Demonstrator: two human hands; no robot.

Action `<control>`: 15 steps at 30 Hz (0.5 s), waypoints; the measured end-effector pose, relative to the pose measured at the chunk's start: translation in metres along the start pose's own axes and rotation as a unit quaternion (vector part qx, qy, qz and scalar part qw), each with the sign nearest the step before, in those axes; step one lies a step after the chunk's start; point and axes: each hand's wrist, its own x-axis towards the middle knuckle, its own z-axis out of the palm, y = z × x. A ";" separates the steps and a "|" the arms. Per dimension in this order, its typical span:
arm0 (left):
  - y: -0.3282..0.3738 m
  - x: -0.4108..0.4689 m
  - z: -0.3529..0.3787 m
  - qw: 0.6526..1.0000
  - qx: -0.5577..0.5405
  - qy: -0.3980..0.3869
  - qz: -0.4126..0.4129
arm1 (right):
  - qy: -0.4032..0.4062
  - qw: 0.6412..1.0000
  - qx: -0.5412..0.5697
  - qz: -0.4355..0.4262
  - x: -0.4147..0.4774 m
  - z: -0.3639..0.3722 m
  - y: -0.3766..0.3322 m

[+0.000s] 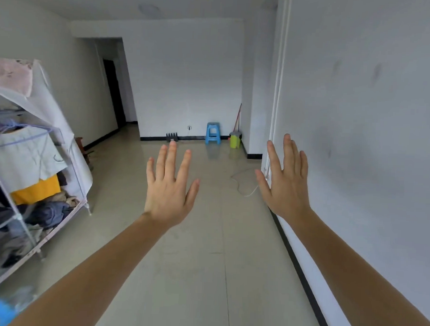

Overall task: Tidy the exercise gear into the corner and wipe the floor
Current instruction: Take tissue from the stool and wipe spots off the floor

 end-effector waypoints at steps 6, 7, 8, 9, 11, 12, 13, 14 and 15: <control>-0.041 0.130 0.106 0.999 0.045 -0.019 -0.021 | -0.044 0.999 0.031 0.010 0.100 0.134 0.041; -0.048 0.147 0.121 0.998 0.047 -0.016 -0.029 | -0.050 0.998 0.036 0.011 0.116 0.156 0.044; -0.055 0.161 0.136 0.998 0.046 -0.013 -0.039 | -0.058 0.997 0.044 0.016 0.131 0.177 0.047; -0.063 0.172 0.152 0.998 0.043 -0.012 -0.048 | -0.068 0.996 0.052 0.020 0.145 0.199 0.048; -0.081 0.191 0.187 0.998 0.039 -0.013 -0.056 | -0.083 0.995 0.062 0.010 0.172 0.243 0.048; -0.092 0.202 0.206 0.998 0.039 -0.013 -0.056 | -0.087 0.994 0.065 -0.002 0.186 0.266 0.048; -0.103 0.213 0.226 0.998 0.039 -0.010 -0.056 | -0.089 0.994 0.068 -0.016 0.201 0.288 0.047; -0.114 0.225 0.247 0.998 0.038 -0.006 -0.058 | -0.087 0.993 0.070 -0.028 0.215 0.312 0.047; -0.127 0.236 0.270 0.997 0.037 -0.003 -0.061 | -0.086 0.993 0.070 -0.037 0.229 0.337 0.048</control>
